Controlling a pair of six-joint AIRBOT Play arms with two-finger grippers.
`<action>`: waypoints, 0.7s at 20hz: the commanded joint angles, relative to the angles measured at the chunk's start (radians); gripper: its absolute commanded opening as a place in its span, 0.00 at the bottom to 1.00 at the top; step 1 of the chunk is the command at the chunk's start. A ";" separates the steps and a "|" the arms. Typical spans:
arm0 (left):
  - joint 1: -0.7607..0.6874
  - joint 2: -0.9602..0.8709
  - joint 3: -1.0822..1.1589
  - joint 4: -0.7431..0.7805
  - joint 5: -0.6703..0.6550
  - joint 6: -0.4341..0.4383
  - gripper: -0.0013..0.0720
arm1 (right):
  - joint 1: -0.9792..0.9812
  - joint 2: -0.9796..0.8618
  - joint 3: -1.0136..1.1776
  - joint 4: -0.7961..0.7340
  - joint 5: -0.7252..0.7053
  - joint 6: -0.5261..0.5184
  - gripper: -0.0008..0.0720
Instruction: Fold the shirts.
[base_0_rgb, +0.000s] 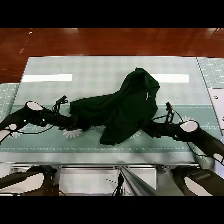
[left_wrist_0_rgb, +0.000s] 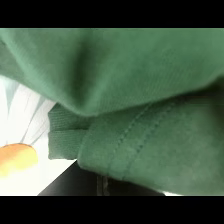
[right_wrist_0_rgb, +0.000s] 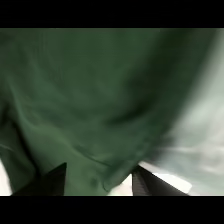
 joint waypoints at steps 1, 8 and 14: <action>0.000 0.000 0.001 0.000 0.008 0.000 0.04 | 0.127 -0.070 -0.003 0.206 -0.126 -0.084 0.60; 0.019 0.177 0.210 -0.116 -0.029 0.169 0.04 | 0.074 0.095 0.232 0.291 0.074 -0.403 0.06; 0.136 0.428 0.629 -0.261 -0.024 0.169 0.04 | -0.131 0.350 0.623 0.162 0.021 -0.382 0.06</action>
